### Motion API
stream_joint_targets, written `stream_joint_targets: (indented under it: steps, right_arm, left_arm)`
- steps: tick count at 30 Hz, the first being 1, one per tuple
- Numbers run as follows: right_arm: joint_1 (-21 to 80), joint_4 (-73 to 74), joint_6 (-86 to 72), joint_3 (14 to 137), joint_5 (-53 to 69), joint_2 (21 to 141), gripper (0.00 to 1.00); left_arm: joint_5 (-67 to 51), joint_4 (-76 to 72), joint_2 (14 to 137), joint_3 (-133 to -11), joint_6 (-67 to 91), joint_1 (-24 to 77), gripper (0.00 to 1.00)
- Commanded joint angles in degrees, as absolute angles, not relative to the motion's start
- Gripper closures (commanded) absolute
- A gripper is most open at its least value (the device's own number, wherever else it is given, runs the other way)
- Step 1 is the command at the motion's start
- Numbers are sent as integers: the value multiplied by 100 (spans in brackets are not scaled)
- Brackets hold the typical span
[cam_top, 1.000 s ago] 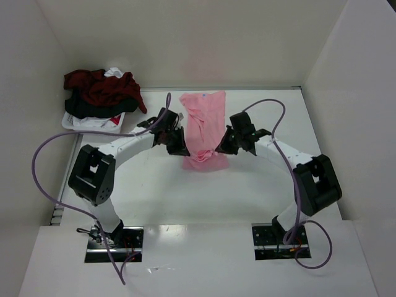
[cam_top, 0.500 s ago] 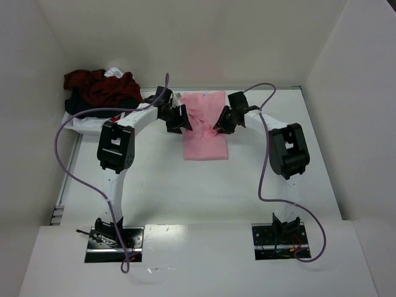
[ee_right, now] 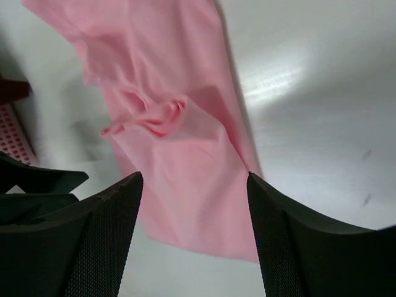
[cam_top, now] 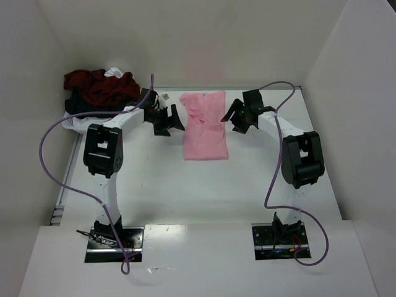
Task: Fold and stack the t-shirts
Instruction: Fold the folded rectangular tshirt in 1/3 of the way, then grab one side of the 2/3 rectangular tshirt with both arms
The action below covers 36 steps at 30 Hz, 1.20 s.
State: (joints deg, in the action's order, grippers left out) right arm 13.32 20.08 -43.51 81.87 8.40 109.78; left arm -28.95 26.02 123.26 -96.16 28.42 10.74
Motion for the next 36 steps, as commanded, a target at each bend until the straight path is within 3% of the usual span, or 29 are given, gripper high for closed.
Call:
stream_joint_targets:
  steps: [1,9,16,26,28,36]
  right_arm:
    - [1362,1942,-4263,7457,940,10443,26]
    - [1749,1741,-4324,5881,1063,9704,28]
    - [1819,1626,-4263,5748,1063,9703,32]
    - [1819,1573,-4210,5766,958,9765,49]
    - [1819,1573,-4157,5818,958,9834,52]
    - [1819,1573,-4157,5923,1125,10177,79]
  left_arm:
    - [-3270,2461,11700,-8976,2663,1274,5]
    - [-3209,1855,11022,-7349,3137,1827,10]
    - [-2690,1749,11021,-7172,3313,2057,18]
    - [-2321,1564,11127,-7092,3551,2057,30]
    - [-2320,1564,11127,-7093,3551,2057,33]
    - [-2320,1687,11294,-7198,3489,2057,67]
